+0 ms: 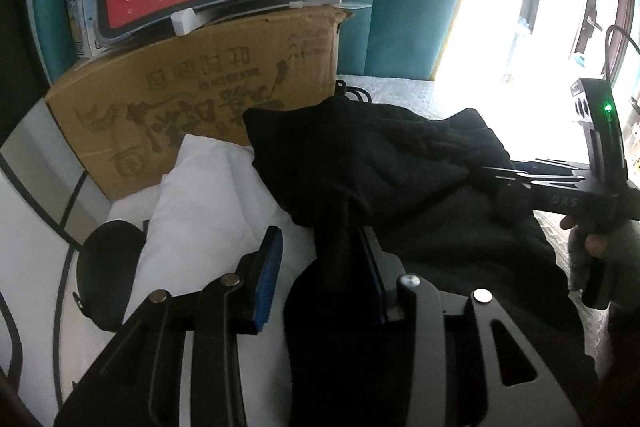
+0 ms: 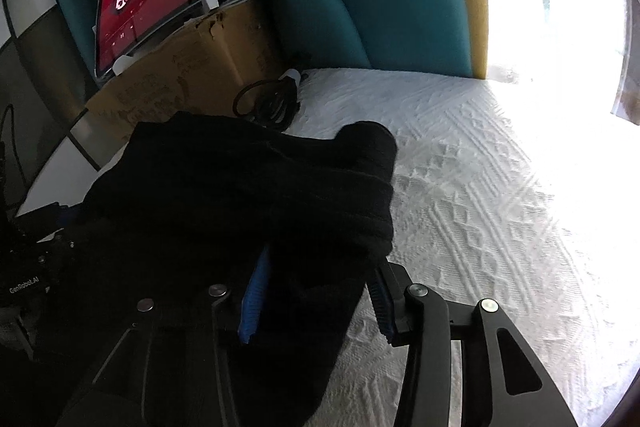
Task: Fold small clothes
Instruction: 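Lower the shirt onto the bed beside the white pillow and open both tools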
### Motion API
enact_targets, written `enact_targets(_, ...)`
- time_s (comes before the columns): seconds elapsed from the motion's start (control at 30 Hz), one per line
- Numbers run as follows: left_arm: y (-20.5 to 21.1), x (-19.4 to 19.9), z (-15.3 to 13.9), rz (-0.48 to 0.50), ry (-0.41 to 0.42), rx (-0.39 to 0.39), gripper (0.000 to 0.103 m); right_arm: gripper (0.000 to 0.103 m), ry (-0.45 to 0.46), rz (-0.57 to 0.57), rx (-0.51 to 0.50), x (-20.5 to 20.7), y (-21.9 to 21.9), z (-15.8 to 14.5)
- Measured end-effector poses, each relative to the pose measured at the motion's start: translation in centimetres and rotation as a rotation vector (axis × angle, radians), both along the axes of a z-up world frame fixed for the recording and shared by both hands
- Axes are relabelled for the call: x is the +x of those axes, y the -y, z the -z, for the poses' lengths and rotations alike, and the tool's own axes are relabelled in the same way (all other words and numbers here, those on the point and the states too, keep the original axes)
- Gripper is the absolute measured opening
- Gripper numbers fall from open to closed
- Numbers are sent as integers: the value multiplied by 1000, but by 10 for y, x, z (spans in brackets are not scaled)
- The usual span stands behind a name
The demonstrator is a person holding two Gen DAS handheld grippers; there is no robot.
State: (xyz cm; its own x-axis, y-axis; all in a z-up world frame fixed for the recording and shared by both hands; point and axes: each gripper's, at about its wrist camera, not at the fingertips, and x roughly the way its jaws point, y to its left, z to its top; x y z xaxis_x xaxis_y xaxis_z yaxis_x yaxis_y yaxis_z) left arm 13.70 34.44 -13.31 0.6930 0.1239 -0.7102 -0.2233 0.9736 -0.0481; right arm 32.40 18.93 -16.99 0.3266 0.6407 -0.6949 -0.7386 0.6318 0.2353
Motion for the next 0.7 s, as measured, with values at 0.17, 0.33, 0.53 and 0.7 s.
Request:
enact_targets(0.17, -1, -8, -9, -26, 20, -6, 39, 84, 65, 32, -10, -8, 12, -6)
enact_targets(0.33, 6, -22, -21, 8, 45, -87, 39, 89, 70, 32, 8, -16, 21, -13)
enact_targets(0.53, 27, -37, -16, 21, -2, -73, 39, 89, 60, 15, 14, -29, 25, -12)
enact_targets(0.7, 33, -48, -5, 6, -37, -79, 39, 89, 40, -36, 3, -49, 23, -5)
